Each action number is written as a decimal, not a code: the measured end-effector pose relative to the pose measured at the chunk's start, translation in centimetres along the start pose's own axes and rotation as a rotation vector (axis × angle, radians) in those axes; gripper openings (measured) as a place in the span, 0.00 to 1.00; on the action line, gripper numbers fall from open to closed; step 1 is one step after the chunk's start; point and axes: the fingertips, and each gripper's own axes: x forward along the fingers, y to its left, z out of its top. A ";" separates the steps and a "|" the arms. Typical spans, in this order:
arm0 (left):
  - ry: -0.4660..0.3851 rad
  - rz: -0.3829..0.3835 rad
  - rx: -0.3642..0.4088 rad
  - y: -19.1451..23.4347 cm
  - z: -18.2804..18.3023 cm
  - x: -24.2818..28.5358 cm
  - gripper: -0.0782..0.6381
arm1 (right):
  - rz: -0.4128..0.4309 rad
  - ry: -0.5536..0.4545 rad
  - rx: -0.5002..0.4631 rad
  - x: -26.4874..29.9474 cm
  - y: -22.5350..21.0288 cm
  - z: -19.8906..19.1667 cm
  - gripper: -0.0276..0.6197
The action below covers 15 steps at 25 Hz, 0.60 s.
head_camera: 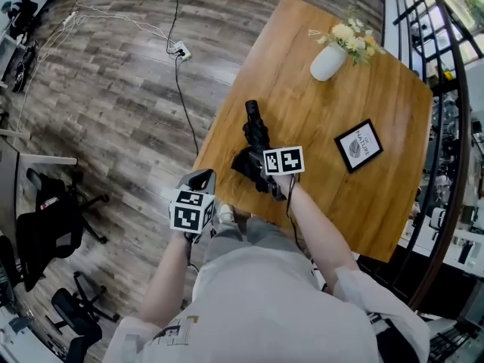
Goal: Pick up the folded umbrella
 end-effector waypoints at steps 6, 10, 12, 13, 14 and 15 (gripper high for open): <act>-0.095 0.026 0.046 -1.7 4.6 -2.8 0.14 | 0.092 -0.180 -0.031 -8.0 3.2 5.6 0.48; -0.192 0.054 0.112 -2.4 9.6 -5.1 0.14 | 0.161 -0.348 -0.103 -15.0 6.5 10.8 0.48; -0.246 0.071 0.158 -2.9 12.6 -6.3 0.14 | 0.211 -0.436 -0.138 -19.0 8.3 13.1 0.48; -0.278 0.081 0.181 -3.1 14.1 -7.2 0.14 | 0.222 -0.479 -0.168 -20.9 9.3 14.0 0.48; -0.314 0.091 0.200 -3.3 15.6 -8.2 0.14 | 0.224 -0.522 -0.203 -22.9 10.3 14.9 0.48; -0.352 0.100 0.214 -3.5 17.1 -9.4 0.14 | 0.225 -0.564 -0.238 -24.8 11.3 15.7 0.48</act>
